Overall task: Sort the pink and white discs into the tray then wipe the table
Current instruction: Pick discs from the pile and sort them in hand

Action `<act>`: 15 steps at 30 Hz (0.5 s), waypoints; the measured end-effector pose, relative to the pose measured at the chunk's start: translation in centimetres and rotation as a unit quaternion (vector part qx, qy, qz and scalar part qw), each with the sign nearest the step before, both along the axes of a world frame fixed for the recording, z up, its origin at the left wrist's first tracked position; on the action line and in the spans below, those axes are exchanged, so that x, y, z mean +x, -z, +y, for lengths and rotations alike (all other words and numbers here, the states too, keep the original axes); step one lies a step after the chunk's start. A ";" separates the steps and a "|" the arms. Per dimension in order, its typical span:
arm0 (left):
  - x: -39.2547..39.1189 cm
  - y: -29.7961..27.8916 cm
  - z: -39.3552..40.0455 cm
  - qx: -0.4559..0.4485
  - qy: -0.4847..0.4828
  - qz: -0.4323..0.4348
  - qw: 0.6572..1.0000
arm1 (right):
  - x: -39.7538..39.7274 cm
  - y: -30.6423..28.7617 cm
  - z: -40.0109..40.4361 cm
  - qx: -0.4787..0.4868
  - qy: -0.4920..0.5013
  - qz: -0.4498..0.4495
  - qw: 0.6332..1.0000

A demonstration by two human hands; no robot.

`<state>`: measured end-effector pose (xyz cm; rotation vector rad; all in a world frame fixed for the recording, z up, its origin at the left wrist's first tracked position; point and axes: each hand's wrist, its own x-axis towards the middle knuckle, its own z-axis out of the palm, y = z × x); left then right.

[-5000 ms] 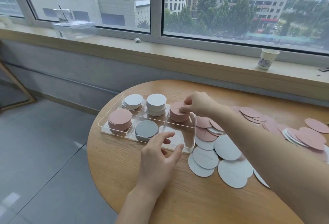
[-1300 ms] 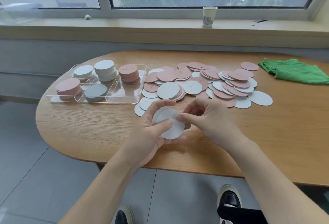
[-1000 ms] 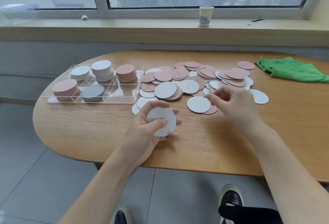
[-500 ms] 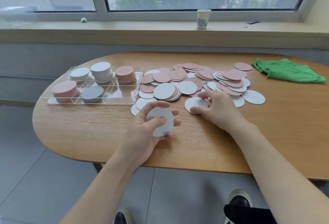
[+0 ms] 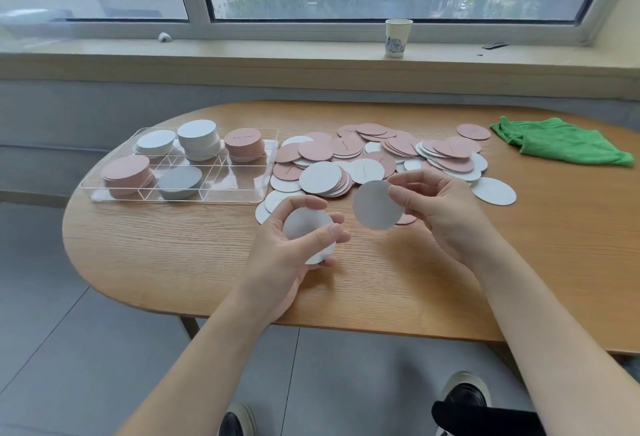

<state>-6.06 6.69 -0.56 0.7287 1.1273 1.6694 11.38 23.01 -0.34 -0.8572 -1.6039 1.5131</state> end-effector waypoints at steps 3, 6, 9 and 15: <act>-0.1 0.1 0.1 0.007 -0.001 0.004 1.000 | 0.1 -1.3 -1.0 -0.059 -0.069 0.071 0.993; 0.0 0.1 0.1 0.011 0.004 0.005 1.000 | -0.3 -2.0 -2.4 -0.062 -0.120 0.076 0.988; -0.1 0.4 0.1 0.017 0.019 0.018 1.000 | -1.6 -1.6 -4.0 0.013 -0.132 0.004 0.991; -0.6 1.2 0.0 0.042 0.044 0.006 0.998 | -3.8 0.0 -5.7 0.077 -0.052 -0.022 0.995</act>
